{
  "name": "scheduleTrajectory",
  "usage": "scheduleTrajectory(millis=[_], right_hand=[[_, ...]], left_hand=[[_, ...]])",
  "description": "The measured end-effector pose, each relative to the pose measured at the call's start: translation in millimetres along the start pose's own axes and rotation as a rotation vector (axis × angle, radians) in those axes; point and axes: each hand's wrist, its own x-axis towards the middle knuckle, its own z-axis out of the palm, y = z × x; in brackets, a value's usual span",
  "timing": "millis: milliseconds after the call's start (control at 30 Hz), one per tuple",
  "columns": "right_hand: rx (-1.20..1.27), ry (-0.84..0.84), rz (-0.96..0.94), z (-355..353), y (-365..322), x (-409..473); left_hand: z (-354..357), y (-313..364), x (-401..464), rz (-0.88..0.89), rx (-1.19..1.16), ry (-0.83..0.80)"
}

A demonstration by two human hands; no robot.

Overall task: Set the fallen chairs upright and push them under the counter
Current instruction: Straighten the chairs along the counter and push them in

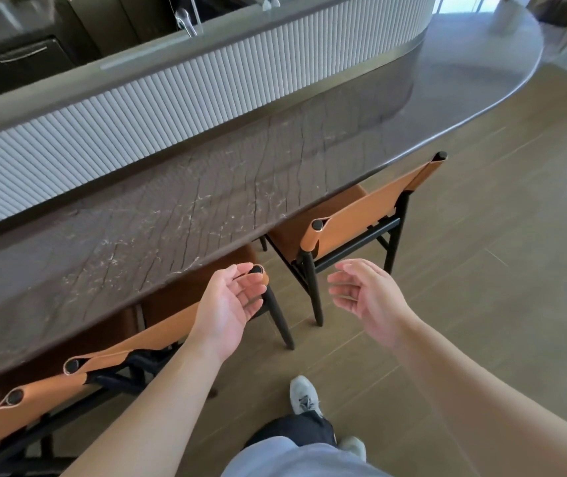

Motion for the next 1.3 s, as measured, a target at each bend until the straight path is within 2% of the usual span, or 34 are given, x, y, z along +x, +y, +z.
scheduleTrajectory(millis=[333, 500, 600, 767, 933, 1000, 1100, 1300], right_hand=[[-0.124, 0.036, -0.005, -17.6, -46.6, 50.2], [-0.133, 0.001, -0.012, 4.4, -65.1, 92.5], [-0.188, -0.040, 0.040, 24.1, -62.1, 115.8], [-0.509, -0.073, 0.011, 47.8, -59.4, 153.9], [-0.654, -0.217, 0.010, 51.3, -68.7, 192.4], [-0.808, -0.259, -0.035, 45.0, -76.1, 207.6], [-1.247, -0.363, -0.231, 28.4, -85.6, 229.3], [-1.829, -0.731, -0.546, 0.7, -74.2, 264.9]], left_hand=[[42.4, 1.6, 69.7, -0.034, -0.039, -0.010], [39.7, 17.7, 101.4, -0.023, -0.066, -0.016], [27.0, 29.3, 108.6, -0.014, -0.110, 0.059], [9.3, 27.4, 120.4, -0.025, -0.075, 0.201], [26.5, 18.3, 134.5, -0.047, -0.076, 0.358], [39.2, 15.8, 139.9, -0.068, -0.047, 0.431], [49.9, 1.4, 148.0, -0.075, 0.208, 0.517], [37.3, -32.4, 149.4, -0.083, 1.041, 0.397]])
